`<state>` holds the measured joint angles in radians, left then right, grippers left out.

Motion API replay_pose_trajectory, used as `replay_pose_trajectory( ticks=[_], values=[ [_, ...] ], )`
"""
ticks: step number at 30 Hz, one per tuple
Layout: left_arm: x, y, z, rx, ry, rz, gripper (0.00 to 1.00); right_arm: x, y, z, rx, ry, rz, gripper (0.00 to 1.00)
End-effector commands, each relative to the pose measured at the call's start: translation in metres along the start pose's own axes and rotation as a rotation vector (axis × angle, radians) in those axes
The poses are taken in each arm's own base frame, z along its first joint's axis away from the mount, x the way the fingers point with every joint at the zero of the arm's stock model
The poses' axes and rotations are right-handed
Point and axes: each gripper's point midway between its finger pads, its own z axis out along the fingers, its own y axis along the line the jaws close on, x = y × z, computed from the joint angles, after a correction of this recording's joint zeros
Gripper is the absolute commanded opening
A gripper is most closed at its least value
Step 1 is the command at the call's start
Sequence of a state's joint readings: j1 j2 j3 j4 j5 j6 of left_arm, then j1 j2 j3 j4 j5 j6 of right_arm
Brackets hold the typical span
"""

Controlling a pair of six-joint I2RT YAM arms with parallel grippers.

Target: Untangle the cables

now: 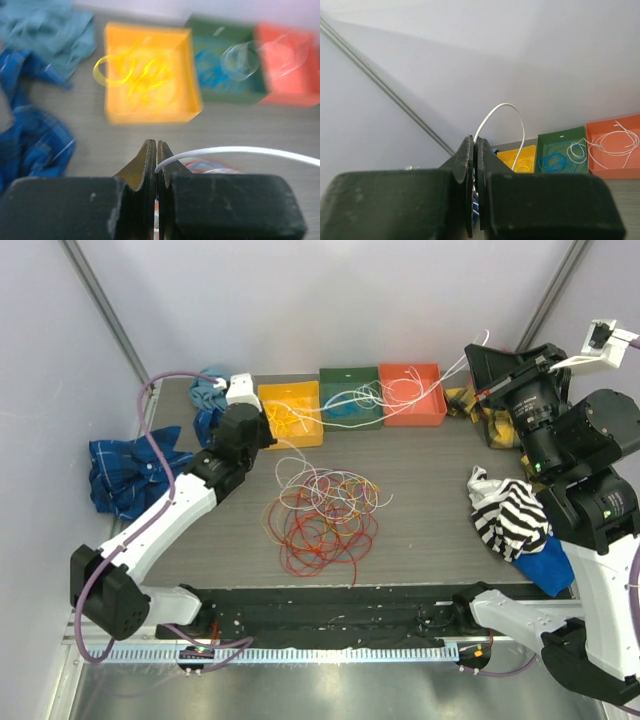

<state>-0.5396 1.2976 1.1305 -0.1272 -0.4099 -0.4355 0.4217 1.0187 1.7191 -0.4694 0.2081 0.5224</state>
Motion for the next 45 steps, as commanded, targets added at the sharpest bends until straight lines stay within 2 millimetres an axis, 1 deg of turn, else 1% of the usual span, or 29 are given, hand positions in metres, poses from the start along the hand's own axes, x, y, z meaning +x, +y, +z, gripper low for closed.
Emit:
replay_pose_trajectory(
  ticks=[1, 2, 4, 5, 6, 7, 9, 10, 11, 12, 16, 19, 20, 21, 22, 24, 25, 26, 28, 29, 31, 32, 33, 35, 37, 38, 42, 44, 45],
  values=[
    [0.079, 0.073, 0.000, -0.253, 0.321, 0.202, 0.00, -0.041, 0.004, -0.006, 0.019, -0.127, -0.041, 0.01],
    [0.087, 0.081, -0.003, -0.277, 0.369, 0.209, 0.00, -0.052, -0.002, -0.010, 0.060, -0.167, -0.048, 0.01],
    [0.094, 0.092, -0.001, -0.300, 0.399, 0.155, 0.00, -0.078, -0.006, -0.027, 0.097, -0.252, -0.059, 0.01],
    [0.100, 0.097, 0.000, -0.305, 0.407, 0.133, 0.00, -0.089, -0.014, -0.035, 0.138, -0.299, -0.055, 0.01],
    [0.104, 0.096, 0.001, -0.293, 0.416, 0.086, 0.00, -0.106, -0.011, -0.050, 0.127, -0.362, -0.041, 0.01],
    [0.105, 0.104, 0.001, -0.309, 0.422, 0.061, 0.00, -0.107, -0.014, -0.053, 0.134, -0.377, -0.043, 0.01],
    [0.110, 0.108, 0.003, -0.321, 0.442, 0.042, 0.00, -0.113, -0.013, -0.059, 0.130, -0.400, -0.049, 0.01],
    [0.112, 0.107, 0.003, -0.318, 0.449, 0.030, 0.00, -0.110, -0.012, -0.056, 0.123, -0.388, -0.058, 0.01],
    [0.113, 0.102, 0.005, -0.300, 0.458, 0.012, 0.00, -0.097, -0.009, -0.047, 0.098, -0.341, -0.063, 0.01],
    [0.115, 0.097, 0.006, -0.281, 0.465, -0.017, 0.00, -0.086, -0.011, -0.041, 0.098, -0.312, -0.068, 0.01],
    [0.119, 0.083, 0.005, -0.223, 0.482, -0.076, 0.00, -0.059, -0.018, -0.021, 0.111, -0.244, -0.082, 0.01],
    [0.122, 0.073, -0.002, -0.168, 0.494, -0.112, 0.00, -0.051, -0.022, -0.011, 0.129, -0.226, -0.094, 0.01],
    [0.117, 0.069, -0.006, -0.147, 0.477, -0.127, 0.00, -0.050, -0.024, -0.007, 0.139, -0.222, -0.106, 0.01],
    [0.123, 0.069, -0.009, -0.140, 0.485, -0.137, 0.00, -0.051, -0.025, -0.004, 0.151, -0.227, -0.109, 0.01],
    [0.123, 0.064, -0.012, -0.115, 0.485, -0.160, 0.00, -0.045, -0.027, 0.004, 0.163, -0.213, -0.118, 0.01],
    [0.123, 0.059, -0.023, -0.081, 0.468, -0.180, 0.00, -0.043, -0.031, 0.011, 0.182, -0.210, -0.131, 0.01],
    [0.124, 0.055, -0.028, -0.068, 0.464, -0.191, 0.00, -0.033, -0.034, 0.024, 0.196, -0.190, -0.143, 0.01],
    [0.122, 0.054, -0.036, -0.055, 0.444, -0.200, 0.00, -0.033, -0.034, 0.029, 0.201, -0.190, -0.145, 0.01],
    [0.121, 0.050, -0.043, -0.038, 0.422, -0.216, 0.00, -0.026, -0.037, 0.042, 0.218, -0.175, -0.160, 0.01],
    [0.119, 0.049, -0.047, -0.030, 0.410, -0.221, 0.00, -0.015, -0.040, 0.056, 0.228, -0.153, -0.170, 0.01],
    [0.118, 0.051, -0.056, -0.017, 0.385, -0.231, 0.00, -0.007, -0.039, 0.070, 0.225, -0.135, -0.169, 0.01],
    [0.124, 0.054, -0.059, -0.019, 0.390, -0.232, 0.00, 0.002, -0.041, 0.082, 0.231, -0.116, -0.175, 0.01],
    [0.118, 0.054, -0.064, -0.008, 0.365, -0.238, 0.00, 0.005, -0.039, 0.087, 0.221, -0.111, -0.162, 0.01],
    [0.123, 0.058, -0.067, -0.014, 0.357, -0.236, 0.00, 0.018, -0.038, 0.099, 0.207, -0.086, -0.156, 0.01],
    [0.121, 0.060, -0.069, -0.014, 0.332, -0.238, 0.00, 0.021, -0.037, 0.107, 0.202, -0.092, -0.149, 0.01],
    [0.125, 0.063, -0.070, -0.022, 0.336, -0.236, 0.00, 0.022, -0.038, 0.110, 0.203, -0.096, -0.152, 0.01],
    [0.129, 0.061, -0.072, -0.012, 0.342, -0.229, 0.00, 0.036, -0.048, 0.137, 0.235, -0.093, -0.198, 0.01],
    [0.131, 0.058, -0.073, -0.002, 0.346, -0.232, 0.00, 0.030, -0.049, 0.144, 0.247, -0.114, -0.210, 0.01],
    [0.132, 0.056, -0.073, 0.005, 0.350, -0.235, 0.00, 0.033, -0.051, 0.152, 0.250, -0.114, -0.211, 0.01]
  ],
)
